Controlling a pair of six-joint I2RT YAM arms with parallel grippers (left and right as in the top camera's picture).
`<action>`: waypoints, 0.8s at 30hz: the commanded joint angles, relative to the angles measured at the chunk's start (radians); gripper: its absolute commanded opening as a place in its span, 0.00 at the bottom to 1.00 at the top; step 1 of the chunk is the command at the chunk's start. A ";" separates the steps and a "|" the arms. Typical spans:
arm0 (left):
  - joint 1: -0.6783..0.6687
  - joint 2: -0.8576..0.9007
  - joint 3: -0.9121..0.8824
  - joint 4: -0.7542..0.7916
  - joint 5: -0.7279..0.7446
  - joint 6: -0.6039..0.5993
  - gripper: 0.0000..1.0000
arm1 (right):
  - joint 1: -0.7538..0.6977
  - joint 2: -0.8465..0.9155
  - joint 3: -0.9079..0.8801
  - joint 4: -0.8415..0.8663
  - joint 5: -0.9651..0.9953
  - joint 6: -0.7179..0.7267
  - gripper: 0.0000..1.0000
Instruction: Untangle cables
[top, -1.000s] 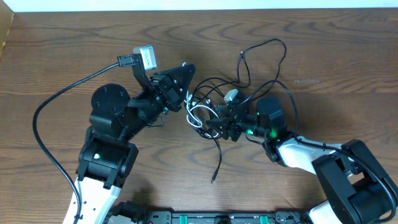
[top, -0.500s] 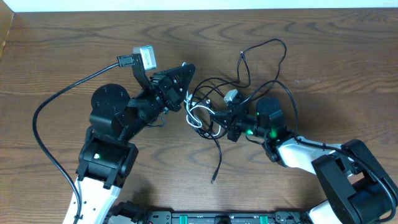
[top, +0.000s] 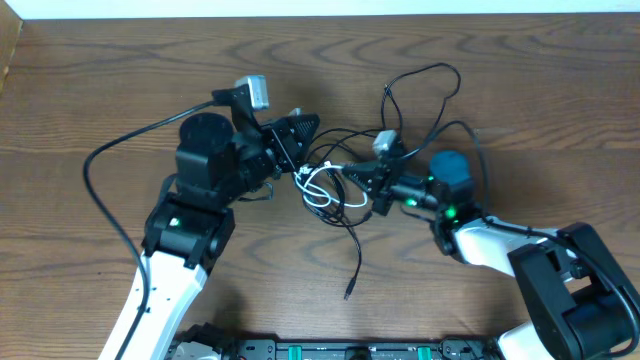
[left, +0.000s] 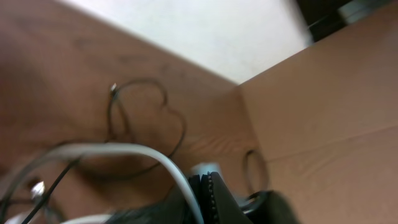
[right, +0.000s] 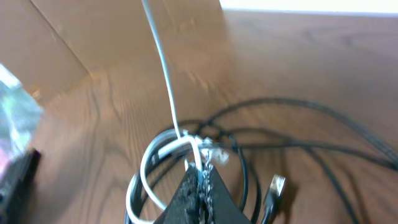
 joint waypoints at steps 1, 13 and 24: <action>0.003 0.049 0.024 -0.045 -0.012 -0.004 0.08 | -0.065 0.007 0.007 0.066 -0.146 0.119 0.01; 0.003 0.253 0.024 -0.230 -0.004 0.006 0.33 | -0.174 0.006 0.007 0.442 -0.349 0.439 0.01; -0.042 0.298 0.024 -0.254 0.086 0.215 0.38 | -0.174 0.007 0.007 0.452 -0.349 0.441 0.01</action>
